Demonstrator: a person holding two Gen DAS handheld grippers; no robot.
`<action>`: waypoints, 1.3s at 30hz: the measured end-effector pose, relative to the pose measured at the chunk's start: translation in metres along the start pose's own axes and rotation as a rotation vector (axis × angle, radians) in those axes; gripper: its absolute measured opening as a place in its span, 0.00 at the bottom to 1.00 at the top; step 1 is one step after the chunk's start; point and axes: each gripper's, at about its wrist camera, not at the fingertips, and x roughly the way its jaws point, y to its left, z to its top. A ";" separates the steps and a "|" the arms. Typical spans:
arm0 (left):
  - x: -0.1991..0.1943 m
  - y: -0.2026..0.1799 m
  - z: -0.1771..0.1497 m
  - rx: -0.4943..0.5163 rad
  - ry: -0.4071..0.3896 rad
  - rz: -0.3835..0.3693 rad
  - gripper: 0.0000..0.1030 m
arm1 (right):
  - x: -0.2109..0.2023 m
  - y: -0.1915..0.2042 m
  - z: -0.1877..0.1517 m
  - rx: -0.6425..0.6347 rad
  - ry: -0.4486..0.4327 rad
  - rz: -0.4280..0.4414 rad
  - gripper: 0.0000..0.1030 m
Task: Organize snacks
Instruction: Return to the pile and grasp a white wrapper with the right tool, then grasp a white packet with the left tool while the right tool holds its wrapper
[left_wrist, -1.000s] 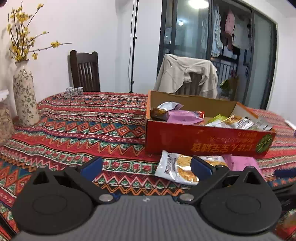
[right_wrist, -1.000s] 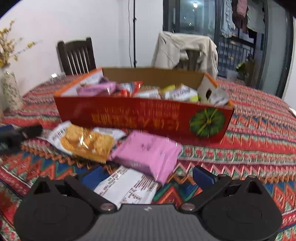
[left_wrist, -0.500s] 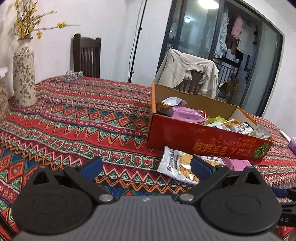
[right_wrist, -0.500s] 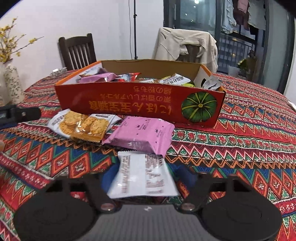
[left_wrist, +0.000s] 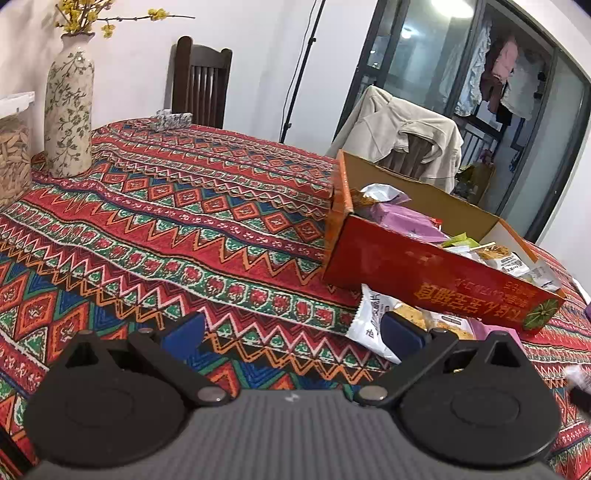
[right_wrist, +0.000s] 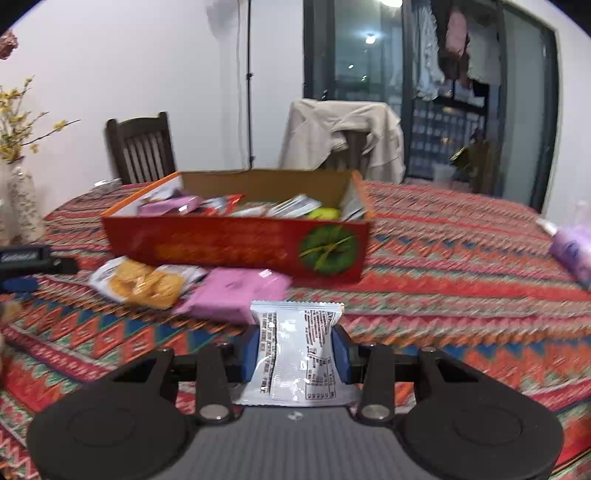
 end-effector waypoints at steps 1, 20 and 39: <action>0.000 0.001 0.000 -0.002 0.001 0.005 1.00 | 0.000 -0.005 0.004 -0.007 -0.009 -0.016 0.39; -0.003 -0.014 -0.005 0.076 -0.077 0.105 1.00 | 0.053 -0.035 0.028 0.065 -0.129 -0.005 0.39; 0.043 -0.101 0.013 0.237 0.032 0.197 1.00 | 0.036 -0.055 0.022 0.161 -0.184 0.044 0.39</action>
